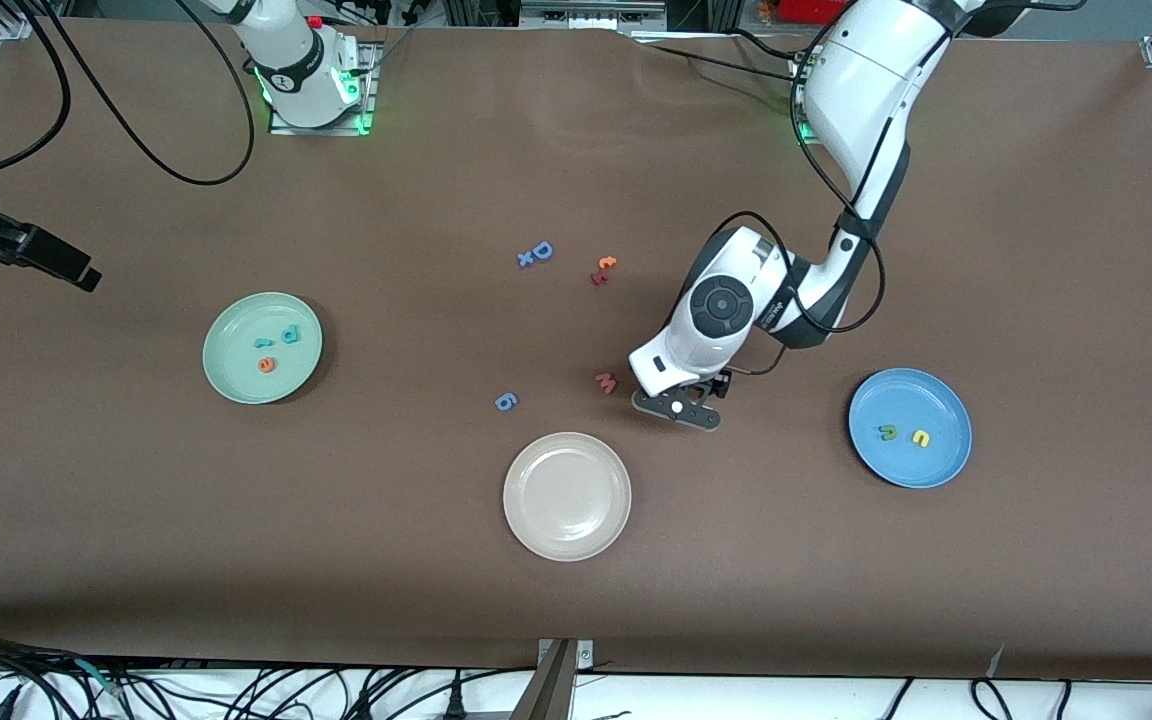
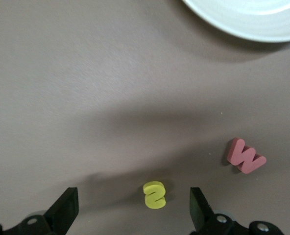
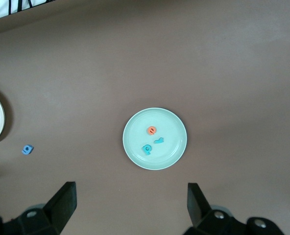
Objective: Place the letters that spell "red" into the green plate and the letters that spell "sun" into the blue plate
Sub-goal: 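Grasp the yellow s with the left gripper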
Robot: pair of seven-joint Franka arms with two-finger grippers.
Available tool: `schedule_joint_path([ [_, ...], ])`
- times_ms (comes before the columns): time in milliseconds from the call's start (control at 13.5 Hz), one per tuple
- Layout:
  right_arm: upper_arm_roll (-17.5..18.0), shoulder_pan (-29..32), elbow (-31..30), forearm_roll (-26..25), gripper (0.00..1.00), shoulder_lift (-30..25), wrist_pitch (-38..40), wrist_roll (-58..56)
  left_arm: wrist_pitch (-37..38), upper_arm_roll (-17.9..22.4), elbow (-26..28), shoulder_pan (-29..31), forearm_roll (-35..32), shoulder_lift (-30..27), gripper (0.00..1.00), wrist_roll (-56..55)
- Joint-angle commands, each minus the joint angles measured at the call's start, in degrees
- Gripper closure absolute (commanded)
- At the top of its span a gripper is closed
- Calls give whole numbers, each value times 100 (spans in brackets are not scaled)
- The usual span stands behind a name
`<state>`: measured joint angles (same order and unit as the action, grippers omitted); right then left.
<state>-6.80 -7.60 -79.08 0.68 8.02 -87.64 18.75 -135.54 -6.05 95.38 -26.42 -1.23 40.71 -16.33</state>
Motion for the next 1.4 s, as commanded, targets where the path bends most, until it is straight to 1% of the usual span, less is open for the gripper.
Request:
schedule_joint_path([
  [0, 73, 40, 7, -24, 0, -11, -104, -38, -472, 60, 401, -65, 36, -80, 0, -142],
  [517, 91, 31, 7, 3, 0, -29, -113, 14, -491, 96, 428, -249, 18, -45, 1, -326],
  [591, 100, 31, 7, 3, 0, -46, -113, 14, -482, 96, 428, -249, -60, -45, 4, -327],
  [665, 91, 31, 7, 3, 0, -47, -105, 14, -482, 87, 428, -249, -279, -45, 8, -370],
  [813, 91, 31, -2, 3, 0, -55, -96, 6, -482, 78, 428, -249, -535, -37, 11, -642],
  [887, 91, 31, -11, 3, 0, -64, -78, 14, -482, 78, 428, -249, -579, -37, 14, -660],
  [1109, 82, 31, -11, 3, 0, -73, -78, 6, -491, 78, 428, -249, -580, -28, 16, -669],
  [1331, 91, 31, -11, 3, 0, -73, -87, 6, -482, 78, 428, -293, -580, -28, 23, -678],
])
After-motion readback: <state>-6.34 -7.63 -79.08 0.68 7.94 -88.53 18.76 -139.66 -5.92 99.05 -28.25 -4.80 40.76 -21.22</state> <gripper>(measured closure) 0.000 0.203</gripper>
